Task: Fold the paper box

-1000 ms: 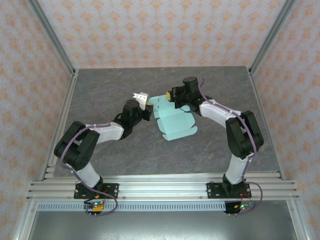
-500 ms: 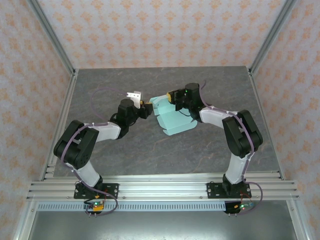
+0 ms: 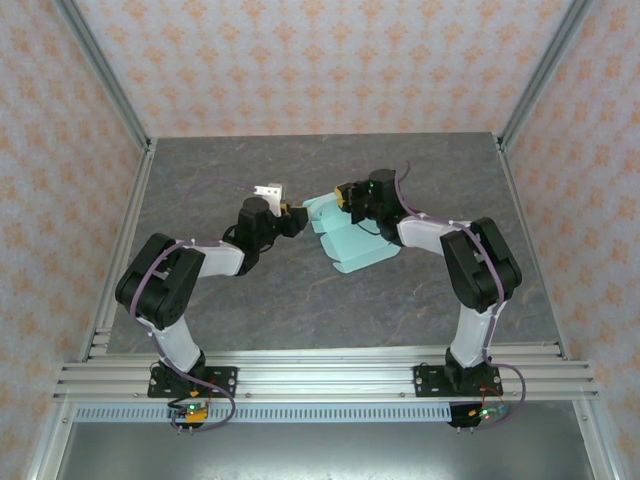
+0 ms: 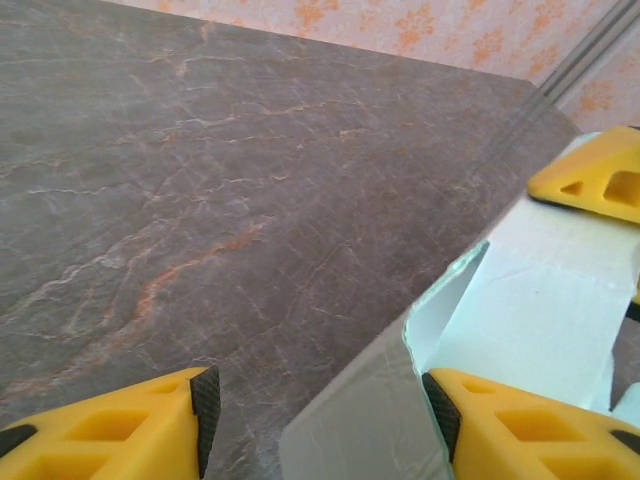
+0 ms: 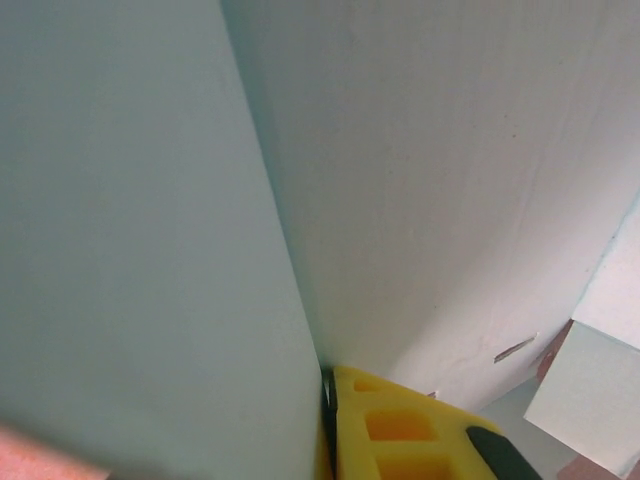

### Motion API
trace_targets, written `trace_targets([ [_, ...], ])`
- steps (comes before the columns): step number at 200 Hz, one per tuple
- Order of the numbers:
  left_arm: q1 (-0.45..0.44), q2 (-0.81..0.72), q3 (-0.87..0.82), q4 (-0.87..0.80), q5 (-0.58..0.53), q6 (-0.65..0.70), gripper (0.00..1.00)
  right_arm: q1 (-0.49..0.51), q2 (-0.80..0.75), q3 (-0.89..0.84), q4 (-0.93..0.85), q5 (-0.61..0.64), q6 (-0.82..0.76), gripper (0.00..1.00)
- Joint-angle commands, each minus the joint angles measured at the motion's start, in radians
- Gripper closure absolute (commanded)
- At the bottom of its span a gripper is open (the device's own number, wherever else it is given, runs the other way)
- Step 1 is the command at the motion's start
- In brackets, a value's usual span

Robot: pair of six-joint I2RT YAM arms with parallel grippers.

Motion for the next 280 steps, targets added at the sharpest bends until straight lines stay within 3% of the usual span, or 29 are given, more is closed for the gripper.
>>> trace_targets([
  [1, 0.023, -0.040, 0.004, -0.015, -0.016, 0.025, 0.42, -0.002, 0.029, 0.006, -0.004, 0.035, -0.060, 0.83],
  [81, 0.014, 0.077, 0.082, 0.084, 0.107, -0.087, 0.36, 0.010, 0.058, 0.016, 0.032, 0.036, -0.047, 0.80],
  [124, -0.019, 0.090, 0.084, 0.073, 0.117, -0.098, 0.36, 0.022, 0.065, -0.008, 0.085, 0.046, -0.025, 0.81],
  [256, -0.048, 0.091, 0.180, -0.274, 0.092, 0.089, 0.45, 0.031, 0.079, -0.027, 0.197, 0.043, 0.024, 0.81],
  [280, -0.048, 0.080, 0.195, -0.318, 0.111, 0.137, 0.54, 0.032, 0.083, -0.029, 0.203, 0.038, 0.028, 0.81],
])
